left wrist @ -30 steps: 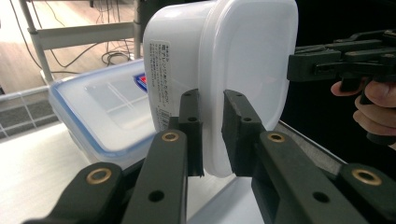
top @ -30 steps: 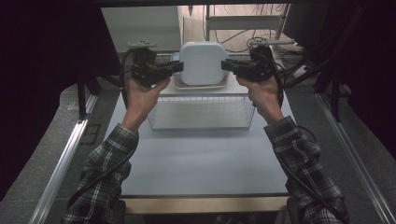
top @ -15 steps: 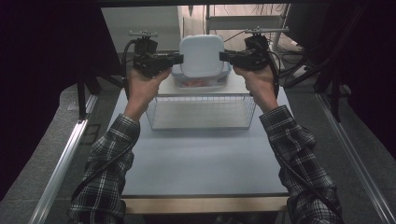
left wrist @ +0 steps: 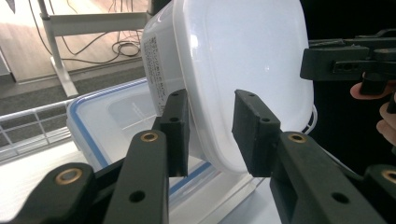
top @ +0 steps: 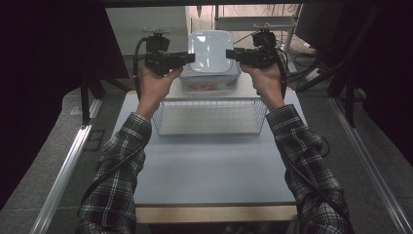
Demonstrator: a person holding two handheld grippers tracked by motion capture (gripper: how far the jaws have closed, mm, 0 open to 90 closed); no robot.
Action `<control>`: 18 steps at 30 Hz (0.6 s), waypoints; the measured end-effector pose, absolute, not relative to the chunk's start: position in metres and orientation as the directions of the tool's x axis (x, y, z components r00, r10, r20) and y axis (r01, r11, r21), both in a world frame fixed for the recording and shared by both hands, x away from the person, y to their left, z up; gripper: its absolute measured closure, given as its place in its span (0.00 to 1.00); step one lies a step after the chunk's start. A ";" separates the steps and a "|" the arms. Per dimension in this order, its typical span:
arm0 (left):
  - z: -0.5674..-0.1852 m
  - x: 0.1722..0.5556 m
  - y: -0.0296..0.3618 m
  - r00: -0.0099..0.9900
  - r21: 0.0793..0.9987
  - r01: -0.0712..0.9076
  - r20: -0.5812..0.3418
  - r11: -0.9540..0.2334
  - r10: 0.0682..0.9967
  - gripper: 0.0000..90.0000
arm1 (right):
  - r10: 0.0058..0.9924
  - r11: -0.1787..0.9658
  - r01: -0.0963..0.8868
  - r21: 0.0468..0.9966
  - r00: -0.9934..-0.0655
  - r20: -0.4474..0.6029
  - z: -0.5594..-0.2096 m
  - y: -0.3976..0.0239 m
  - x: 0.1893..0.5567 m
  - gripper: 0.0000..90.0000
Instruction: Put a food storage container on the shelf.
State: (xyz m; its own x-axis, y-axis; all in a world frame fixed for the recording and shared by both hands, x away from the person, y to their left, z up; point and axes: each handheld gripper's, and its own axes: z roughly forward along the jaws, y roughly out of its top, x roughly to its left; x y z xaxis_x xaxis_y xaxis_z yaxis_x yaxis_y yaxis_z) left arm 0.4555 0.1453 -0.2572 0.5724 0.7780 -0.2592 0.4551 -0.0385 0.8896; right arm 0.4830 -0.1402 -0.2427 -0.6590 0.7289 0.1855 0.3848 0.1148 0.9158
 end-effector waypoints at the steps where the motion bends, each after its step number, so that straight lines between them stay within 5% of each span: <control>1: -0.258 0.456 0.145 0.571 0.889 0.458 -0.267 -0.031 0.776 0.74 | 0.732 0.112 0.387 0.915 -0.655 0.188 -0.242 -0.140 0.484 0.72; 18: -0.255 0.474 0.146 0.532 0.886 0.464 -0.267 -0.013 0.803 0.60 | 0.779 0.103 0.380 0.919 -0.606 0.163 -0.244 -0.131 0.500 0.63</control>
State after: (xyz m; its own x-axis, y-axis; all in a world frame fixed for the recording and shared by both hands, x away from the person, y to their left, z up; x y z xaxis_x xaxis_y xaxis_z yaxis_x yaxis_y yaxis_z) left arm 0.4744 0.1461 -0.2548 0.5324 0.8033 -0.2669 0.4638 -0.0131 0.8858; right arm 0.5001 -0.1308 -0.2443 -0.6058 0.7788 0.1627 0.3796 0.1032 0.9194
